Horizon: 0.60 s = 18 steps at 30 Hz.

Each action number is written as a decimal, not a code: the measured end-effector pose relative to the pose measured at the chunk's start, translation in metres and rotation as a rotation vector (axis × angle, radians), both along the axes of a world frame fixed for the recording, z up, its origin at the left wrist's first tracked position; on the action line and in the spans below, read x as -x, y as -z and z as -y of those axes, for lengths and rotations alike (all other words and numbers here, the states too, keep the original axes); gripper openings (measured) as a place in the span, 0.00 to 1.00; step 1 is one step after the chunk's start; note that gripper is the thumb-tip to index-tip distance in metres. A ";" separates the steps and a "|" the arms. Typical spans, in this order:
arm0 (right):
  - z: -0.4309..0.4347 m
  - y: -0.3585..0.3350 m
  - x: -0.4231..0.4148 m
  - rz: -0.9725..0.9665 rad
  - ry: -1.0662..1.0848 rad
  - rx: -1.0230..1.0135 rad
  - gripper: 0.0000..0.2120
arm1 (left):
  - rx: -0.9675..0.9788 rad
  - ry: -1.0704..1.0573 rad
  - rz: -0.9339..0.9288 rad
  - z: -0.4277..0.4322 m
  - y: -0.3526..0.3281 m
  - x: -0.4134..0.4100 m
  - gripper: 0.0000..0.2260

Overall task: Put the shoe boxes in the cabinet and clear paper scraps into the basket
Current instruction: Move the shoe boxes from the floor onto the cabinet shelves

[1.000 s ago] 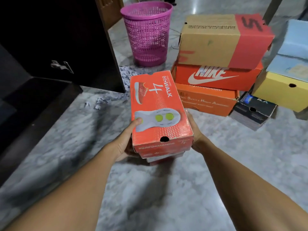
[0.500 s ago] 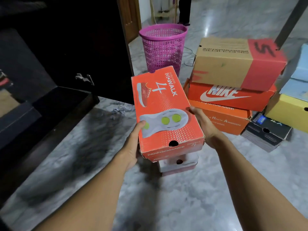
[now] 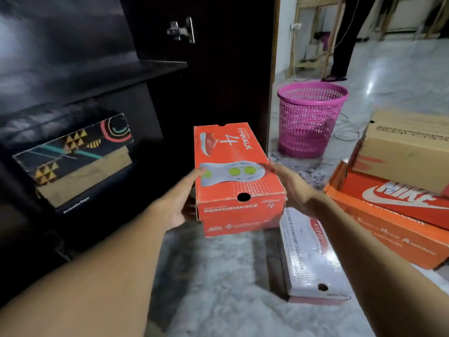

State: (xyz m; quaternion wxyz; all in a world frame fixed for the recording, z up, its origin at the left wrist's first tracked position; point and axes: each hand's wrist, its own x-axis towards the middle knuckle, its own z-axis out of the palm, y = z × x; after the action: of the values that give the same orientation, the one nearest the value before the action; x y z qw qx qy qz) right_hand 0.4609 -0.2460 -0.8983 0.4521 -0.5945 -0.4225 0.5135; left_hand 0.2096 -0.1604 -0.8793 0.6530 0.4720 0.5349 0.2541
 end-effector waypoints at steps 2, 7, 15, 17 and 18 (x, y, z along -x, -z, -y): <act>-0.019 -0.020 0.012 0.044 -0.069 -0.019 0.28 | -0.011 -0.036 0.007 -0.018 -0.005 0.008 0.27; -0.068 -0.052 0.048 0.238 -0.283 -0.195 0.38 | -0.038 -0.138 0.064 -0.056 -0.009 0.023 0.24; -0.160 -0.034 0.057 0.482 -0.304 -0.173 0.49 | -0.276 -0.183 0.044 -0.092 0.017 0.028 0.21; -0.179 -0.013 0.055 0.433 -0.313 -0.164 0.49 | -0.404 -0.187 0.024 -0.097 0.029 0.029 0.19; -0.188 -0.002 0.054 0.405 -0.317 -0.150 0.48 | -0.425 -0.185 -0.010 -0.100 0.036 0.030 0.21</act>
State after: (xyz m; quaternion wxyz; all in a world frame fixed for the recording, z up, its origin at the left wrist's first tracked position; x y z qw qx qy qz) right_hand 0.4070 -0.0584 -0.8961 0.3154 -0.5763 -0.6290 0.4157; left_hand 0.1795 -0.0599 -0.9152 0.5103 0.5491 0.5135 0.4176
